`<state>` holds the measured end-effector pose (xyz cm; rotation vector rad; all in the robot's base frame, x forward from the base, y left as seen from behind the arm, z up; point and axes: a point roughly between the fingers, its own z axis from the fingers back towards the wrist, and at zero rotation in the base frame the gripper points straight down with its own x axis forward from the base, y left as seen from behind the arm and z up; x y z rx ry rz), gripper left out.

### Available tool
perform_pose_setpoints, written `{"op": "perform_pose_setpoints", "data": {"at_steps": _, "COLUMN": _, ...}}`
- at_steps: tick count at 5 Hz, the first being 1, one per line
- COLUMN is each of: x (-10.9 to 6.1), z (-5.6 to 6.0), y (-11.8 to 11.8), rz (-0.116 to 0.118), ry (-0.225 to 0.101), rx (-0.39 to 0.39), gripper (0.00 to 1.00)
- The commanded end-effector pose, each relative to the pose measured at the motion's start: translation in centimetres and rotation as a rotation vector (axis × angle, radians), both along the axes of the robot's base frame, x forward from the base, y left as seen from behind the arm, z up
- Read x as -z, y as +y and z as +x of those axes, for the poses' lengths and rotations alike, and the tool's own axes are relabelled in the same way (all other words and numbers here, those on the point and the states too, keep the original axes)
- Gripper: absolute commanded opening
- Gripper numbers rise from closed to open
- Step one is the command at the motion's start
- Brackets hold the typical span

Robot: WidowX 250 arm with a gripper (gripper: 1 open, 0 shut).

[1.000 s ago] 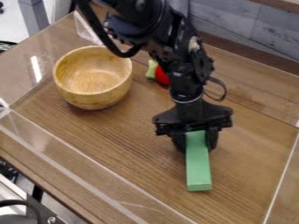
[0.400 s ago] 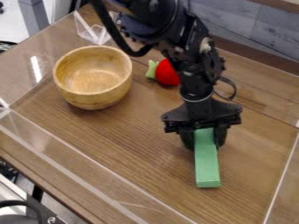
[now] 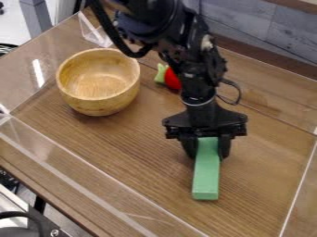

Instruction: Remove the green stick from the brown bowl and put it on the table

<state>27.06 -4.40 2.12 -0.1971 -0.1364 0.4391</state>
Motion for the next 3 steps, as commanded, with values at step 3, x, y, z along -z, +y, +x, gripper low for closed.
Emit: {"op": "perform_pose_setpoints", "data": {"at_steps": 3, "x": -1.4, "z": 1.9, "y": -1.4, "rz": 0.005, "ry": -0.05, "rx": -0.009, "gripper": 0.0}}
